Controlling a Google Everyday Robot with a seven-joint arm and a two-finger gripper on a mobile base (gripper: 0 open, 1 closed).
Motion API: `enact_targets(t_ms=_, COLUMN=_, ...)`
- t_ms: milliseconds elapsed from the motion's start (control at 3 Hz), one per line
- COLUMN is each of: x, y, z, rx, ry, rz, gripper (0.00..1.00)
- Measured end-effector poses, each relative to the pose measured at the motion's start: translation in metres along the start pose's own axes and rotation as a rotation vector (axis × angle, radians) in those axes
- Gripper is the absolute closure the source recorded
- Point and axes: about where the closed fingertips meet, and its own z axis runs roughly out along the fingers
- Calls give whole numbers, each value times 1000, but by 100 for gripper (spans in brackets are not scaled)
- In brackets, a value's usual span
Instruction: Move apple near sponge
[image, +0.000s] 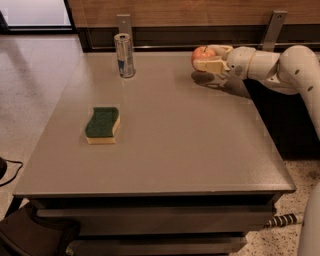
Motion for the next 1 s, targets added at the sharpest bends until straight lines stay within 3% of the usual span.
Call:
enact_targets(t_ms=333, x=-31, y=26, z=-22, rx=-9, ry=-10, rz=-62, gripper=100)
enact_targets(t_ms=667, x=-51, y=70, z=-38, rx=-42, ry=-14, rz=-75, gripper=100)
enact_targets(t_ms=1000, x=-61, y=142, z=-40, rx=-100, ry=-3, rz=-77, gripper=100)
